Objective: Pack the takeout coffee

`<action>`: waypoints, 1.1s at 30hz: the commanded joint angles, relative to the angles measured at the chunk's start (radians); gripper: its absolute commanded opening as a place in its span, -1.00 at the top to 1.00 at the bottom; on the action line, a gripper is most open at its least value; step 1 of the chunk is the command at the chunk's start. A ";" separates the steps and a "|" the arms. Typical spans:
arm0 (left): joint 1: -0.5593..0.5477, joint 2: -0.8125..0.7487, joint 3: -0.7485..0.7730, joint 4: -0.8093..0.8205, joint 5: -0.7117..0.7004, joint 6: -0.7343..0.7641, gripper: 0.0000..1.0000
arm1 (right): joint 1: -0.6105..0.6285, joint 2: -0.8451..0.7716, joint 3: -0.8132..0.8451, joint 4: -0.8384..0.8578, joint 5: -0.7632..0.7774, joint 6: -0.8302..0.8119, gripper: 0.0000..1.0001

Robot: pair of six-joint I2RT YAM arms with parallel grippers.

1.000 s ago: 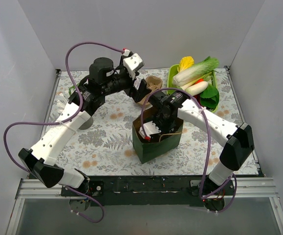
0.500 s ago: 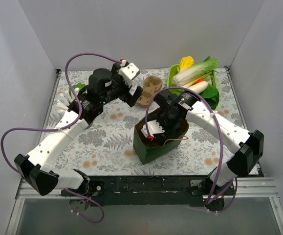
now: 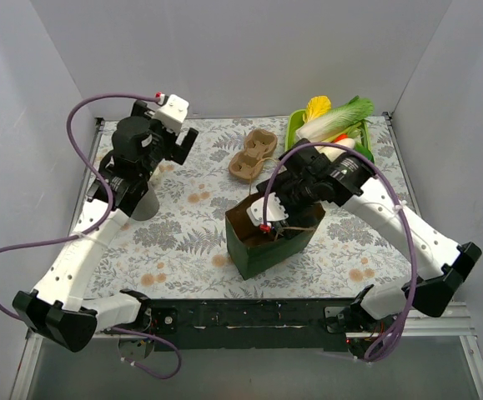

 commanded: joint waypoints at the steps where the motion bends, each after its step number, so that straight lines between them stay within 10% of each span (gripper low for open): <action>1: 0.093 -0.036 0.066 -0.063 -0.025 0.009 -0.94 | -0.002 -0.077 0.078 0.091 0.000 0.005 -0.96; 7: 0.208 -0.067 0.099 -0.181 -0.046 -0.075 -0.88 | -0.034 -0.215 -0.032 0.428 0.121 0.039 -0.96; 14: 0.260 -0.035 0.161 -0.287 -0.011 -0.204 -0.68 | -0.078 -0.315 -0.322 1.218 0.267 0.333 -0.96; 22: 0.311 0.233 0.413 -0.484 0.015 -0.220 -0.24 | -0.112 -0.188 -0.147 1.203 0.341 0.603 -0.96; 29: 0.663 0.589 0.936 -0.797 0.257 -0.186 -0.13 | -0.118 -0.231 -0.194 1.182 0.301 0.697 -0.96; 33: 0.673 0.563 0.854 -0.860 0.443 -0.101 -0.17 | -0.117 -0.260 -0.241 1.182 0.276 0.717 -0.96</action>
